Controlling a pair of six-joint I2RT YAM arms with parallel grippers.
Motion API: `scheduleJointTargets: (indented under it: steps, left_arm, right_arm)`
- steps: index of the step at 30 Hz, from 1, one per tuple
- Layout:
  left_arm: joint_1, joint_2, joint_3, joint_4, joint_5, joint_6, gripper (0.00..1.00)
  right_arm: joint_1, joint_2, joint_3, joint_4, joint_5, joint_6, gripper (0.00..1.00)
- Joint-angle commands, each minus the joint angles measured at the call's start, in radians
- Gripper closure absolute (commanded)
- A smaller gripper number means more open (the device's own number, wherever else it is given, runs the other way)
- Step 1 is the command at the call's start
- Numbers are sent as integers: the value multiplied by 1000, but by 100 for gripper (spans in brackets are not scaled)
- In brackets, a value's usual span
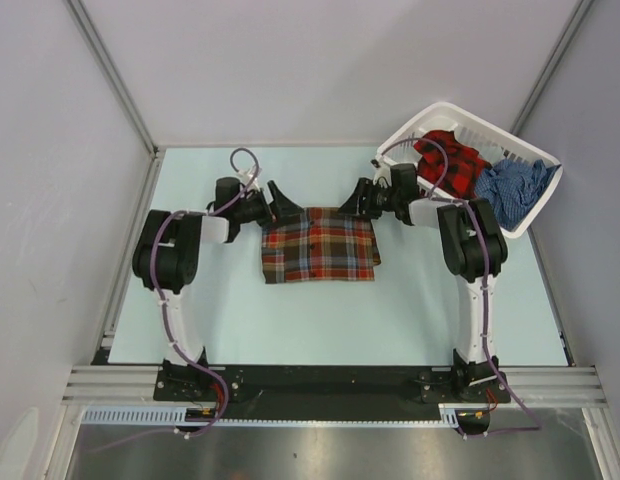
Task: Fold and stack the long sleeve shirts
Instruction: Fold the shirt
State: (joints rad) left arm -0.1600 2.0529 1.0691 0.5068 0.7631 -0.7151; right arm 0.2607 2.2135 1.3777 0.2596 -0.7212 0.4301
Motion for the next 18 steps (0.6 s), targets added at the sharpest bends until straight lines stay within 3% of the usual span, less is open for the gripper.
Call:
scheduleJointTargets:
  steps: [1,6,9,13,16,18]
  left_arm:
    - [34,-244,-18,-213,-38,273,1]
    - [34,-571,3,-541,-186,711,1]
    - [34,-717,14,-634,-310,819,1]
    - [36,-816,19,-694,-410,793,1]
    - [31,-853,32,-755,-291,844,1]
    - [13,-878,17,-751,-288,820,1]
  right_arm:
    - [25,-193,-5,-157,20,-48,36]
    - [43,-510,-138,-322,46,-68,34]
    - [19,-648,-287,-404,106,-83,34]
    - [5,-742,-462,-439,180,-85,28]
    - [6,-764,-537,-383,279,-61,27]
    - [12,-744,-554,-353,324,-60,26]
